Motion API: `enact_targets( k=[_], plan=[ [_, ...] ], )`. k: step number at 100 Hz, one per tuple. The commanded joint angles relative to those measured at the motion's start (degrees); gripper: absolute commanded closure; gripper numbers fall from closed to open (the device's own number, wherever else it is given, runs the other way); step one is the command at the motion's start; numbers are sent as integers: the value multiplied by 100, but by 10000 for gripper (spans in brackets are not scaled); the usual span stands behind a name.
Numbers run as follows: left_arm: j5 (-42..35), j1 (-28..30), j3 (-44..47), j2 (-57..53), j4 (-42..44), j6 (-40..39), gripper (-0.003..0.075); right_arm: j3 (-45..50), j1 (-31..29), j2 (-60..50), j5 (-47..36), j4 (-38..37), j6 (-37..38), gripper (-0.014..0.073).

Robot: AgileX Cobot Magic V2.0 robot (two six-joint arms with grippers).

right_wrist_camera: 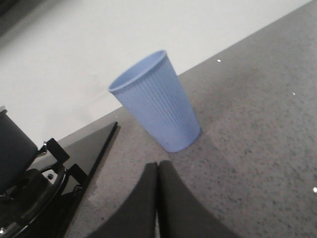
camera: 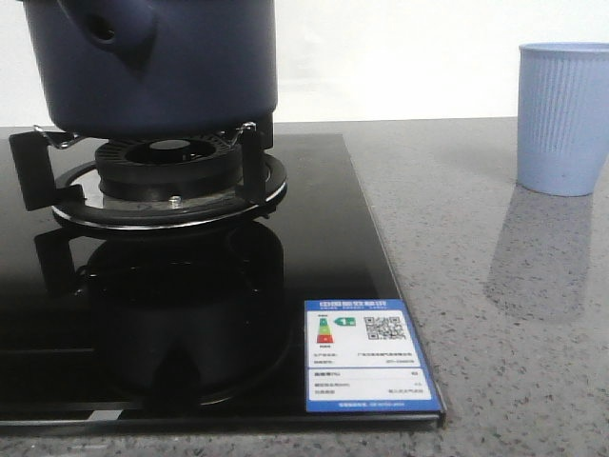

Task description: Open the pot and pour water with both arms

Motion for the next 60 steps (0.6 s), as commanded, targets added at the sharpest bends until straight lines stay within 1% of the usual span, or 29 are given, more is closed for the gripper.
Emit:
enact_targets(
  k=[1,9,18,25,31,39,50,60],
  plan=[
    [19,4,-789,218,520,55,736,-722,6,235,7,-405,-63,651],
    [536,4,-1440,593,936,163,736,-1272,6,686,525,-872,-74,651],
    [1068,4,-2123,1117,981,621,736,-1966,6,1282,1151,-1231,-102,651],
    [1435,4,-2594,1508,971,938,736,-2491,6,1735,1605,-1355,-194,651],
    [1714,-69,-2946,1837,971,1217,736,-2909,6,2067,1948,-1351,-506,651],
    [1727,-331,-3233,2083,959,1252,736,-3294,22,2454,2263,-1351,-783,652],
    [1715,-793,-3481,2381,971,1502,736,-3582,101,2716,2264,-1265,-813,655],
    [1702,-1164,-3604,2607,982,1611,734,-3626,116,2796,2224,-1265,-825,655]
  ],
)
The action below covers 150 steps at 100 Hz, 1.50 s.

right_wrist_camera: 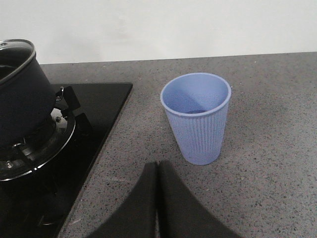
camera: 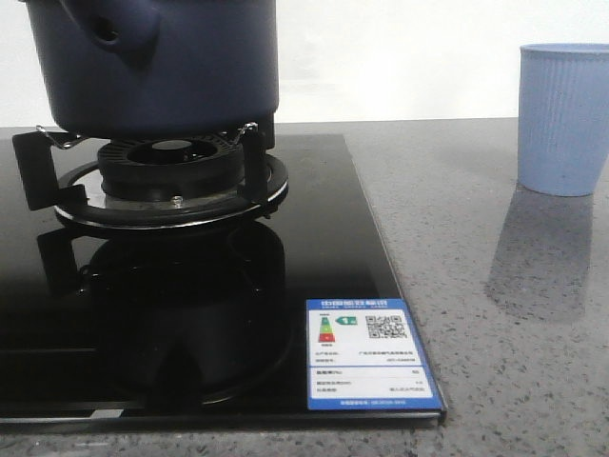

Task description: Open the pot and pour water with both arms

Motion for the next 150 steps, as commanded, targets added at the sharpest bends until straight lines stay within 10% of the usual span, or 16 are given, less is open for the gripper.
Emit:
enact_targets(
  k=[1,21,49,150],
  plan=[
    [-327,-318,-299,277,-35,122,734,-242,15,134,-331,42,-122,655],
    [-626,-790,-353,691,-210,122,601,-242,15,134,-225,89,-226,593],
    [-1112,-1081,-358,1341,-467,122,246,-242,15,134,-224,162,-226,7],
    [-3346,-1915,-1368,4623,-249,122,146,-242,15,134,-224,303,-226,8]
  ],
)
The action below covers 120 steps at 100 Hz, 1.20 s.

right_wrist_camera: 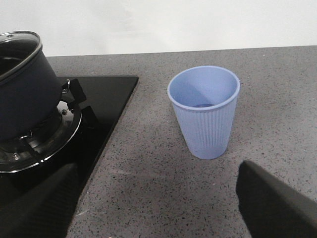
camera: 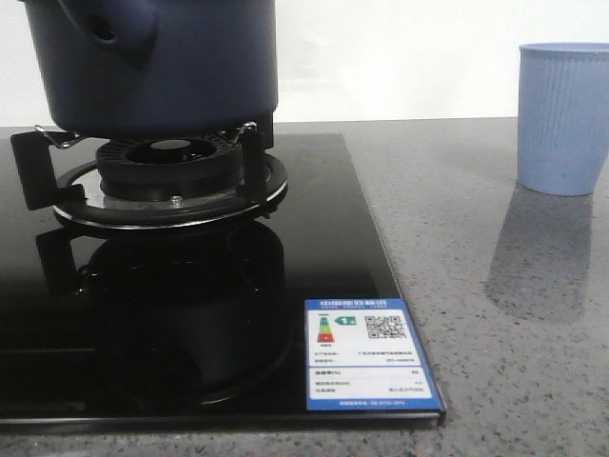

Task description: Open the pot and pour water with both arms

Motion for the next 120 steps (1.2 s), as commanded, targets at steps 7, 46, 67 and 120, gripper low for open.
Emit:
enact_targets(
  k=[7,46,67,120],
  plan=[
    [-641,-42,-315,69,135,-5,146,-216,16,93,-372,114,-62,8],
    [-697,-42,-338,239,329,-5,172,-216,16,93,-372,114,-62,8],
    [-686,-42,-338,239,406,-5,324,-216,16,93,-372,114,-62,8],
    [-940,-31,-350,-267,406,-5,393,389,16,93,-836,91,-247,8]
  ],
)
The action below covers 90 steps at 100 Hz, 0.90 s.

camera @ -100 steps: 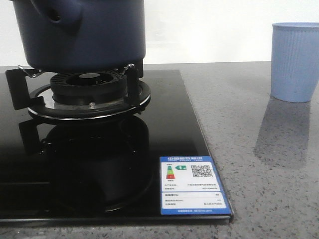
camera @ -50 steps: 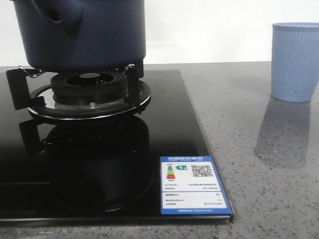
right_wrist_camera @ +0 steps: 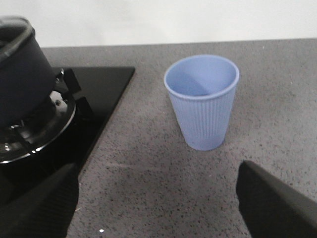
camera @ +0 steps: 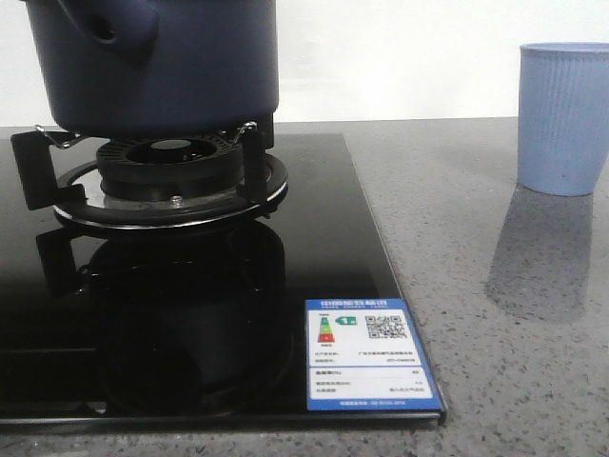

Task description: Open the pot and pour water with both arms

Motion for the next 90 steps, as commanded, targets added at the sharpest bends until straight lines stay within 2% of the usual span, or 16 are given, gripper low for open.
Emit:
enact_targets(
  k=[1,29,65,74,90],
  plan=[
    [-682,-15,-212,-416,35,-18,393,107,16,93,-741,83,-124,8],
    [-619,546,-212,-1183,35,-18,393,774,16,393,-1730,143,-124,8],
    [-324,1240,-212,-1871,42,-18,392,786,55,1805,-2781,293,-164,8],
    [-263,1329,-212,-1936,42,-18,392,786,329,2071,-3131,269,-173,8],
    [-234,1367,-212,-1974,42,-18,392,786,1130,2568,-4091,-336,-173,7]
  ],
)
